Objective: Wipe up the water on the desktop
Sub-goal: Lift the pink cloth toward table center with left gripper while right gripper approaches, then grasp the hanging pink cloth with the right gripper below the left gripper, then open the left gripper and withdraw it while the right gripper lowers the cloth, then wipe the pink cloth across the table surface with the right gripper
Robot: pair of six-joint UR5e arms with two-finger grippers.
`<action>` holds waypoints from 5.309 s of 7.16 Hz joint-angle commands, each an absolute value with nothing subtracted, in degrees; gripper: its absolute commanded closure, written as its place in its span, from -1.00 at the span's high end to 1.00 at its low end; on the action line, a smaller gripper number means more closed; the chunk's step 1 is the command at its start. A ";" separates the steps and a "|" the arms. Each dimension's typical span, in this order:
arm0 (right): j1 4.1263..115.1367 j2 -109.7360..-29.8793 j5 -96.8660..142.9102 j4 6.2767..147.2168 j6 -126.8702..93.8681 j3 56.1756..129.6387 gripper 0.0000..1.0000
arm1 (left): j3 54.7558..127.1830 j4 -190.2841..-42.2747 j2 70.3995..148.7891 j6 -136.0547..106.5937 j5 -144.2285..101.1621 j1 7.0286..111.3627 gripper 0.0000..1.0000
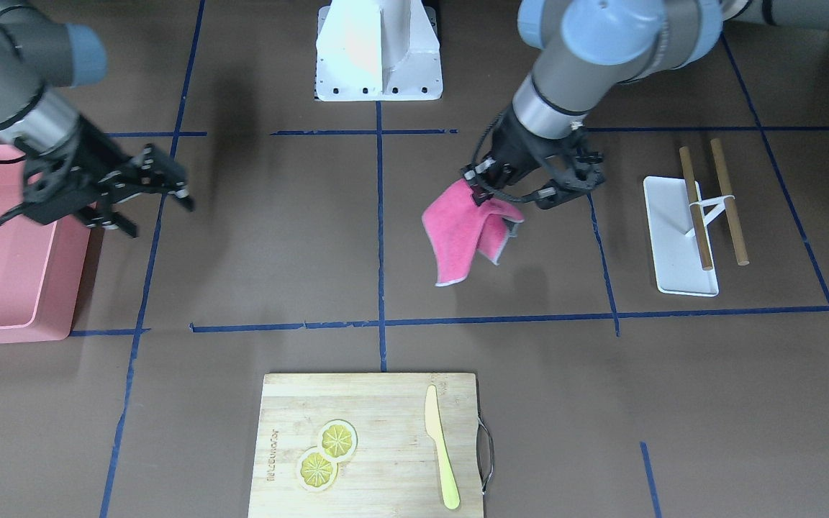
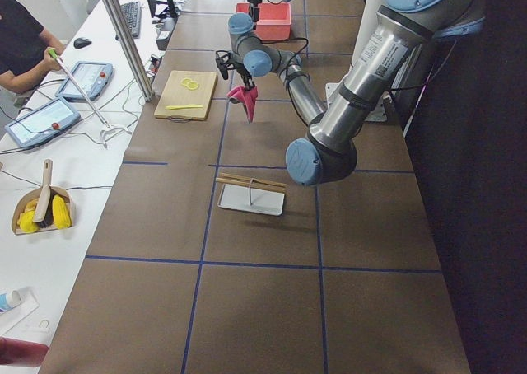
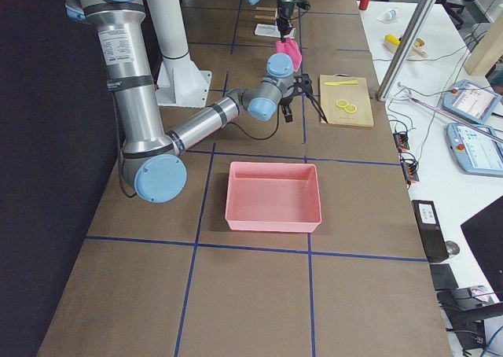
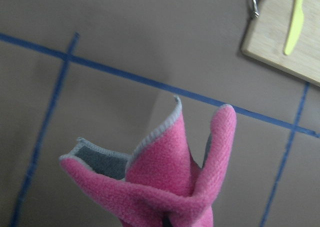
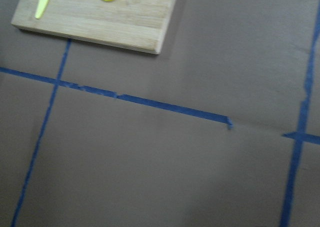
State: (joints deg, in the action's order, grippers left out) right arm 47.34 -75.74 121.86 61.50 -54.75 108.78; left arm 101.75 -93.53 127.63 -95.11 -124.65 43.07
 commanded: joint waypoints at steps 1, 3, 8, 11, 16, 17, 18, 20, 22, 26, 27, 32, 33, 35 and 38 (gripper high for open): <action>35.91 -71.73 105.36 61.61 -61.43 112.75 0.99 | 95.57 -99.21 131.55 -106.66 -123.31 41.23 -1.00; 32.97 -69.10 101.17 61.79 -61.61 113.73 0.99 | 94.39 -99.40 133.15 -111.61 -122.79 41.13 -0.96; 18.73 -64.95 76.56 62.05 -47.34 113.29 0.98 | 94.22 -99.41 135.70 -117.24 -120.06 36.49 -0.96; 17.06 -65.04 72.52 64.16 -42.47 112.77 0.98 | 95.10 -99.32 136.14 -120.58 -120.06 35.34 -0.96; 15.82 -65.13 72.33 63.98 -42.10 112.15 0.98 | 98.26 -101.58 135.62 -120.85 -120.23 33.31 -0.94; 15.65 -65.13 72.33 63.81 -42.10 112.15 0.92 | 98.26 -102.82 135.35 -121.11 -120.23 33.31 -0.94; 15.38 -65.13 72.33 63.63 -42.10 112.24 0.68 | 98.26 -102.92 135.35 -121.03 -120.23 33.31 -0.94; 14.94 -65.13 72.16 63.46 -42.62 112.32 0.08 | 98.26 -102.92 135.35 -121.03 -120.23 33.31 -0.93; 14.33 -65.13 70.67 63.81 -42.98 112.41 -0.54 | 98.26 -102.92 135.35 -120.94 -120.23 33.31 -0.87; 14.24 -65.74 69.70 63.98 -42.98 112.59 -0.99 | 98.44 -105.10 135.18 -119.97 -120.24 33.57 0.50; 14.41 -66.00 69.78 64.77 -45.41 113.02 -1.00 | 99.92 -105.29 134.13 -119.01 -120.23 35.66 0.60; 21.32 -73.62 86.50 80.42 -74.27 120.05 -1.00 | 101.34 -105.47 129.47 -107.95 -120.67 44.46 0.61; 25.19 -77.48 94.32 80.42 -74.27 120.41 -1.00 | 101.34 -105.56 128.68 -107.76 -120.67 45.34 0.62; 29.60 -84.18 101.75 80.42 -74.09 119.19 -1.00 | 102.03 -105.21 127.02 -101.39 -120.67 46.83 0.62; 29.00 -76.79 102.22 80.33 -75.22 111.66 -1.00 | 103.45 -104.85 123.67 -89.15 -120.67 52.80 0.62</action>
State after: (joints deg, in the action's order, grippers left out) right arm 29.11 -81.38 101.89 80.27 -74.47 115.09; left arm 103.10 -105.01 124.68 -93.21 -120.62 50.20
